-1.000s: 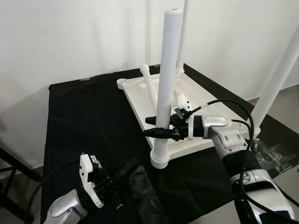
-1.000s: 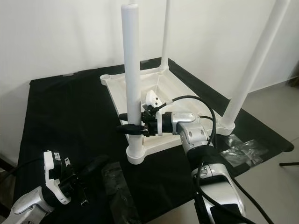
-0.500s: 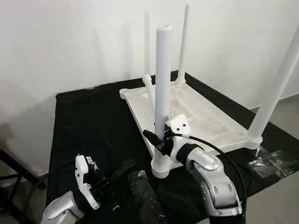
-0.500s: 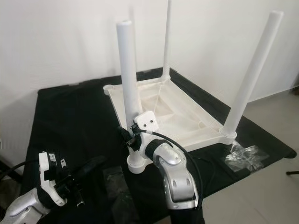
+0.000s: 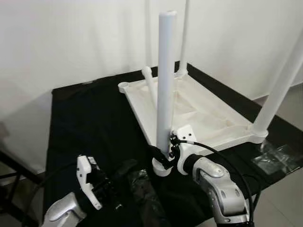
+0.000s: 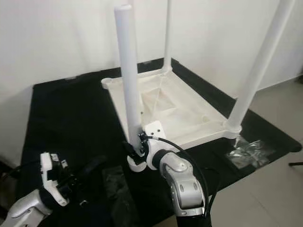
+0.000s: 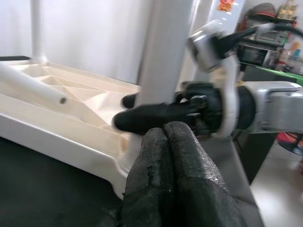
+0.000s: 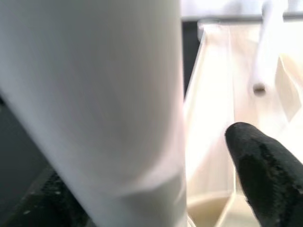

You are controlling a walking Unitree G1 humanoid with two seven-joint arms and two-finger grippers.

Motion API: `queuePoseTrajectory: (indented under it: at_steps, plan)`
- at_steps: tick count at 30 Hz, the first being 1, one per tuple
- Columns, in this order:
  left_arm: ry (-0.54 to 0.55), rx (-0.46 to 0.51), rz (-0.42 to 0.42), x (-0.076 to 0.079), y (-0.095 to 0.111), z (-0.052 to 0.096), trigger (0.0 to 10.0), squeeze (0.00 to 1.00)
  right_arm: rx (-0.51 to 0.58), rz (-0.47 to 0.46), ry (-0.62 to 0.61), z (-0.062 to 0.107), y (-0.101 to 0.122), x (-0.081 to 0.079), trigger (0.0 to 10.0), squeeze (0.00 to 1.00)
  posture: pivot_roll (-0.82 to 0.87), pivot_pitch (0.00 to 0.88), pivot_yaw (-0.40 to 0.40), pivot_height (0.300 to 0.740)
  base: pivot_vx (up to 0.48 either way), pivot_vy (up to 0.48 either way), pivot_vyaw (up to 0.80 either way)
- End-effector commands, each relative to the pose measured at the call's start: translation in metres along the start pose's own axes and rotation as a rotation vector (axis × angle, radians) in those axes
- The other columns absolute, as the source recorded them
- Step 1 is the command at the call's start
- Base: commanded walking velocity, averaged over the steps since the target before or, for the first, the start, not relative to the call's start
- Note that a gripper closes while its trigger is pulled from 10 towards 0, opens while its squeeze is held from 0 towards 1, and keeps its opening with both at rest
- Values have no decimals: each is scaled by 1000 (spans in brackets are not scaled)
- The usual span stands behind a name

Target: Building children table

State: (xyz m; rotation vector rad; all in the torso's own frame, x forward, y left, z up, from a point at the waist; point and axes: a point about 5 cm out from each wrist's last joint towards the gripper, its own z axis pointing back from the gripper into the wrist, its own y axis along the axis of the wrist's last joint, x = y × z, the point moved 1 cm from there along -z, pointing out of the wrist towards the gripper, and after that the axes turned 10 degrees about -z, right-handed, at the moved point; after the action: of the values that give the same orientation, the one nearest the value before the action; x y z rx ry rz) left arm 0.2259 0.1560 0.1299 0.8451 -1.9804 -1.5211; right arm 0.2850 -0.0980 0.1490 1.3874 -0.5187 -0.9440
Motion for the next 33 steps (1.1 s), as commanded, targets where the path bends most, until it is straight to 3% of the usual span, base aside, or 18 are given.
queuePoseTrajectory:
  at_steps: [1, 4, 7, 9, 11, 13, 14, 15, 18, 26, 33]
  plan:
    - [89, -7, -23, -10, 4, 4, 10000, 0, 24, -11, 26, 7, 1, 1, 10000, 1000, -77, 0, 16, 740, 0, 0, 0]
    - [337, 12, -34, -29, 13, 10, 10000, 0, 20, -18, 100, 26, -8, -5, 10000, 1000, -88, 0, 19, 740, 0, 0, 0]
    - [401, 26, 12, -32, 15, 12, 10000, 0, 7, -17, 143, 34, -13, -10, 10000, 1000, -90, 0, 20, 740, 0, 0, 0]
    - [507, 22, 104, -34, 13, 16, 10000, 0, -11, 8, 203, 45, -20, -18, 10000, 1000, -95, 0, 21, 740, 0, 0, 0]
    - [507, 22, 104, -34, 13, 16, 10000, 0, -11, 8, 203, 45, -20, -18, 10000, 1000, -95, 0, 21, 740, 0, 0, 0]
    - [630, -82, 116, -35, 4, 22, 10000, 0, 5, -18, 179, 45, -20, -15, 10000, 961, -99, 0, 24, 740, 0, 0, 0]
    - [627, -146, 139, -32, -4, 23, 10000, 0, 16, -23, 167, 43, -19, -12, 10000, 145, -94, 0, 23, 740, 0, 0, 0]
    - [619, -188, 156, -29, -8, 23, 10000, 0, 22, -25, 163, 42, -19, -11, 10000, 0, -94, 0, 23, 740, 0, 0, 0]
    - [554, -191, 100, -19, -10, 19, 10000, 0, 41, -36, 149, 42, -18, -9, 10000, 0, -94, 0, 21, 740, 0, 0, 0]
    - [548, -196, 39, -13, -7, 19, 10000, 0, 71, -35, 106, 44, -18, -3, 10000, 0, -101, 0, 20, 740, 0, 0, 0]
    - [519, -224, 10, -6, -8, 18, 10000, 0, 107, -54, 91, 48, -14, 0, 10000, 0, -111, 0, 19, 740, 0, -471, 0]
